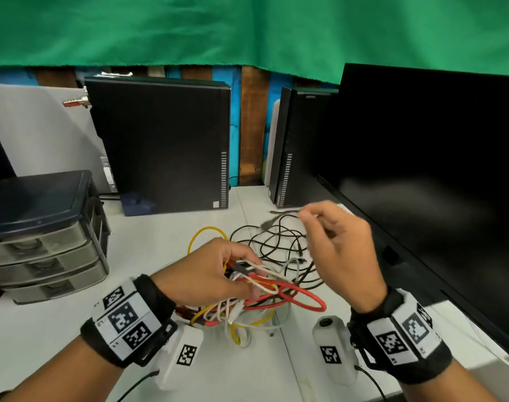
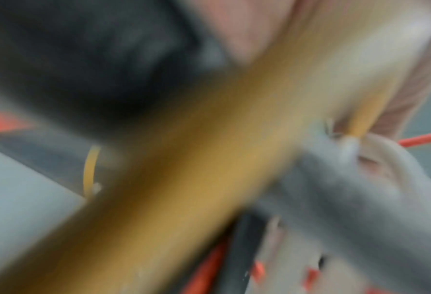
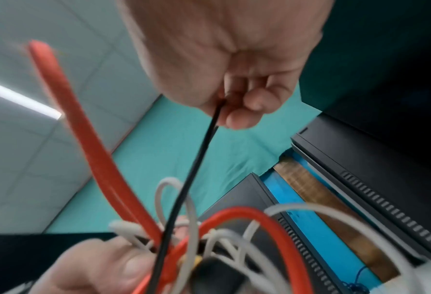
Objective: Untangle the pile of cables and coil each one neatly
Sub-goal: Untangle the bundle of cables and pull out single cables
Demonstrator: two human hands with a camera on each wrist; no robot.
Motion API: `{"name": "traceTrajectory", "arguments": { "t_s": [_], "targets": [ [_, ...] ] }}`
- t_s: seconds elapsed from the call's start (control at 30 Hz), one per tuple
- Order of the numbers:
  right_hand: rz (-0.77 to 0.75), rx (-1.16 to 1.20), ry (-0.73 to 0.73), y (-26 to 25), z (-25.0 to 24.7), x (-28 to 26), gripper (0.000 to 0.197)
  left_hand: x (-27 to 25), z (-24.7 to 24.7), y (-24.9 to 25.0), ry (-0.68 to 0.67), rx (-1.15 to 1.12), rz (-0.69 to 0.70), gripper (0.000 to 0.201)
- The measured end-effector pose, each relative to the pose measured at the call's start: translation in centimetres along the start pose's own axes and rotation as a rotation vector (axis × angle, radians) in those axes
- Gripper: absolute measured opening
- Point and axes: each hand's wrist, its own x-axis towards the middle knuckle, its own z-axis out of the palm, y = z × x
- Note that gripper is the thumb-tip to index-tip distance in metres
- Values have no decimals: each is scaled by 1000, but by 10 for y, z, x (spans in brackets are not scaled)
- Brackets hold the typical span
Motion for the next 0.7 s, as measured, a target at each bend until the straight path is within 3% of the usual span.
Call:
{"name": "traceTrajectory", "arguments": {
  "t_s": [0.1,0.2,0.33,0.4,0.5,0.6,0.7],
  "targets": [
    [183,118,140,4,-9,8,12,5,0,-2,104,-106,2,11],
    [306,96,60,19,-17,11,20,7,-10,-6,276,-408,-112,19],
    [223,23,-184,24,-23,13,13,9,-24,-10,423,-754,-168,23],
    [231,5,-347,17,-28,13,25,9,-28,-10,480,-842,-180,16],
    [210,-216,-524,10,-38,13,46,8,-33,-10,529,-880,-210,16],
    [71,-349,-573,9,-39,12,44,5,-37,-9,551,-853,-243,37],
    [53,-469,-689,9,-31,6,37,6,-37,-9,555,-856,-285,35]
  ]
}}
